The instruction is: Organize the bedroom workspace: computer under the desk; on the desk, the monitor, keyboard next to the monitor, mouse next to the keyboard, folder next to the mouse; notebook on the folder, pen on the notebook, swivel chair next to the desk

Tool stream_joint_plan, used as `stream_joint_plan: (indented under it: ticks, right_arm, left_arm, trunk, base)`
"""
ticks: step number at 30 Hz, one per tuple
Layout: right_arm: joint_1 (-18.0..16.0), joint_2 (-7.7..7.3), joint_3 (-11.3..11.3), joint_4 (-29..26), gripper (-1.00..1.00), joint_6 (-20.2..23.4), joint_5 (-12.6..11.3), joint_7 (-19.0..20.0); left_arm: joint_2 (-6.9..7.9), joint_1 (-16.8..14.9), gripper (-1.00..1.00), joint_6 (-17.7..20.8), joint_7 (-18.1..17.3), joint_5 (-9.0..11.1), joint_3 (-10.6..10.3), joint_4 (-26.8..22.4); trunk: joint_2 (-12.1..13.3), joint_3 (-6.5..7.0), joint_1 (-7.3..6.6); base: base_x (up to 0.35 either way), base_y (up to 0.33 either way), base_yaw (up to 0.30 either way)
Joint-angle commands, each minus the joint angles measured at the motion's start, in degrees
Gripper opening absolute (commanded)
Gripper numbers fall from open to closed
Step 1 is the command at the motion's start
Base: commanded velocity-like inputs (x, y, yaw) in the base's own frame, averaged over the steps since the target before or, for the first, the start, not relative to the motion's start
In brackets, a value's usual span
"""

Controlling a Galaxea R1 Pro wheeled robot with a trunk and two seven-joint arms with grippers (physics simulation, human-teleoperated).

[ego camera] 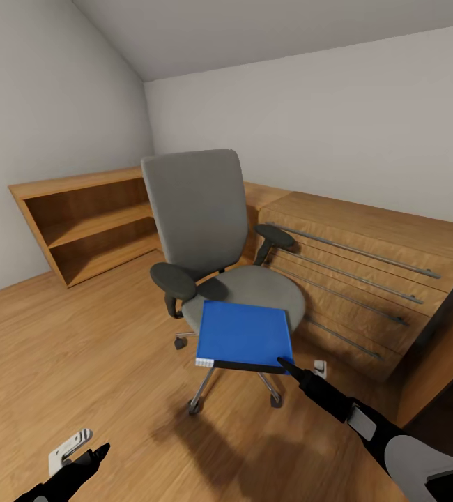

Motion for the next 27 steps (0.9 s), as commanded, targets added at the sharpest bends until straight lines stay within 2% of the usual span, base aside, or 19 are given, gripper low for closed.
stream_joint_plan:
  ticks: [1, 27]
  right_arm:
    - [-0.03, -0.03, 0.41, 0.0, 1.0, 0.55, -0.59, 0.16]
    - [-0.03, -0.11, 0.41, 0.0, 1.0, 0.55, -0.59, 0.23]
  left_arm:
    - [-0.01, -0.01, 1.0, 0.36, -0.02, 0.39, 0.12, -0.06]
    - [-0.01, -0.02, 1.0, 0.36, -0.02, 0.39, 0.08, 0.46]
  trunk:
    - [-0.02, -0.05, -0.01]
    - [-0.02, -0.05, -0.01]
  base:
    - [0.025, 0.02, 0.0]
    - [0.016, 0.008, 0.0]
